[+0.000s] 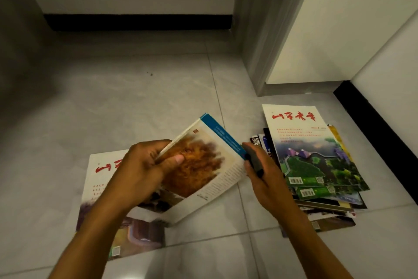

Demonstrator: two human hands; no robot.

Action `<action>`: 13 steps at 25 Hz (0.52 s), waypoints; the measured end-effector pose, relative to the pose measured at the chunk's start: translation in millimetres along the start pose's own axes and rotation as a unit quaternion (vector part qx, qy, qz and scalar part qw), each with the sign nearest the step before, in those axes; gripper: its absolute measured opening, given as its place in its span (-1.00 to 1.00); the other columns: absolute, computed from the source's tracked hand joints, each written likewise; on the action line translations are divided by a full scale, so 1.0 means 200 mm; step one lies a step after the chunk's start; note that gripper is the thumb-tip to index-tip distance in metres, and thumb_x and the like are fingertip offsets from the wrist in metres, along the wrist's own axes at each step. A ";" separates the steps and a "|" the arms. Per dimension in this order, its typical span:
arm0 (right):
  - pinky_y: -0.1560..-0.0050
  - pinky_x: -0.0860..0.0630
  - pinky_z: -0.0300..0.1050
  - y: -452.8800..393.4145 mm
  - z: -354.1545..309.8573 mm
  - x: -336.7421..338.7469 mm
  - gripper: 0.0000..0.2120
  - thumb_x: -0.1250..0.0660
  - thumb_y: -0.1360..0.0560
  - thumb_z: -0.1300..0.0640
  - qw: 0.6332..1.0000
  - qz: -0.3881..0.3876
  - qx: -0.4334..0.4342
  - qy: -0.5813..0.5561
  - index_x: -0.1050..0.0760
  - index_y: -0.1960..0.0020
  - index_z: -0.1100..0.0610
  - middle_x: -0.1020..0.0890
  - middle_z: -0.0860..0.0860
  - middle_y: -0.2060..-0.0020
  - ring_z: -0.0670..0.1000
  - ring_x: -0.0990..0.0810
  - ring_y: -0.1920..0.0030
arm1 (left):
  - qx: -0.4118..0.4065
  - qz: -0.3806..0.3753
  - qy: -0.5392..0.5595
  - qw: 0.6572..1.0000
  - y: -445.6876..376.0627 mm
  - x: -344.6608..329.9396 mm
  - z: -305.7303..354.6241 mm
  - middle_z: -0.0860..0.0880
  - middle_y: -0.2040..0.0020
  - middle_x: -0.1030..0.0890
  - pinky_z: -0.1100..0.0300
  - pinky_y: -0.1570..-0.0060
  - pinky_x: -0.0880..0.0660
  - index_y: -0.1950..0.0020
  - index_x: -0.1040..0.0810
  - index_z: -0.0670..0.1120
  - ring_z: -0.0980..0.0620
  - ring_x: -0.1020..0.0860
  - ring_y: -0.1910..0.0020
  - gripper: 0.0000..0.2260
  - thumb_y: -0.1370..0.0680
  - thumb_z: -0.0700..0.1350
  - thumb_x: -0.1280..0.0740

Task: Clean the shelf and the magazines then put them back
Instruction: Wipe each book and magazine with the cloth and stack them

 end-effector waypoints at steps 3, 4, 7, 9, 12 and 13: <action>-0.16 -0.53 0.10 0.11 0.17 0.02 -0.88 -0.29 -0.57 0.14 0.970 0.133 -0.168 -0.111 -0.44 -0.09 0.01 -0.55 -0.13 0.09 -0.20 -0.54 0.08 | -0.024 0.107 0.056 0.992 0.00 0.07 0.02 0.27 0.15 -0.66 0.31 0.24 -0.56 0.06 -0.63 0.15 0.21 -0.64 0.11 -0.94 -0.53 0.05 -0.37; -0.14 -0.52 0.13 0.16 0.20 -0.02 -0.89 -0.31 -0.56 0.16 0.929 0.148 -0.243 -0.236 -0.50 -0.09 0.08 -0.60 -0.05 0.10 -0.09 -0.58 0.08 | -0.036 0.124 0.079 0.988 0.00 0.06 0.03 0.25 0.14 -0.67 0.37 0.25 -0.54 0.04 -0.63 0.13 0.22 -0.64 0.11 -0.94 -0.55 -0.01 -0.37; -0.05 -0.52 0.08 0.24 0.04 -0.16 -0.60 -0.24 -0.53 -0.16 0.774 0.038 -0.347 -0.528 -0.67 -0.06 0.11 -0.70 0.11 0.09 0.12 -0.68 0.08 | -0.094 0.011 0.064 0.993 0.01 -0.18 0.06 0.23 0.02 -0.66 0.34 0.06 -0.53 -0.07 -0.62 0.12 0.22 -0.62 0.01 -0.87 -0.58 -0.03 -0.31; -0.07 -0.50 0.09 0.23 -0.06 -0.16 -0.48 -0.16 -0.49 -0.29 0.748 0.018 -0.313 -0.585 -0.67 -0.07 0.07 -0.71 0.09 0.03 0.09 -0.69 0.03 | -0.178 -0.061 -0.021 0.982 0.04 -0.36 0.05 0.33 -0.12 -0.59 0.29 -0.13 -0.51 -0.22 -0.56 0.21 0.26 -0.56 -0.14 -0.70 -0.58 -0.14 -0.31; -0.15 -0.50 0.18 0.27 0.03 -0.19 -0.60 -0.31 -0.50 -0.13 0.749 0.027 -0.320 -0.580 -0.56 -0.17 0.14 -0.68 0.14 -0.06 0.17 -0.65 -0.08 | -0.271 -0.035 -0.137 0.952 0.06 -0.46 -0.05 0.24 -0.26 -0.55 0.05 -0.23 -0.50 -0.36 -0.40 0.27 0.18 -0.50 -0.24 -0.48 -0.49 -0.21 -0.28; -0.16 -0.51 0.21 0.30 0.04 -0.22 -0.61 -0.36 -0.48 0.00 0.752 0.008 -0.345 -0.561 -0.54 -0.20 0.21 -0.66 0.20 -0.07 0.21 -0.63 -0.09 | -0.283 -0.039 -0.169 0.943 0.06 -0.49 -0.09 0.21 -0.26 -0.55 -0.03 -0.23 -0.49 -0.37 -0.39 0.27 0.15 -0.48 -0.26 -0.43 -0.45 -0.22 -0.29</action>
Point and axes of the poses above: each hand's wrist, its own y-axis away from the middle knuckle, its own x-axis out of the back of the hand, z = x × y, the point moved 6 cm from there along -y, towards the middle knuckle
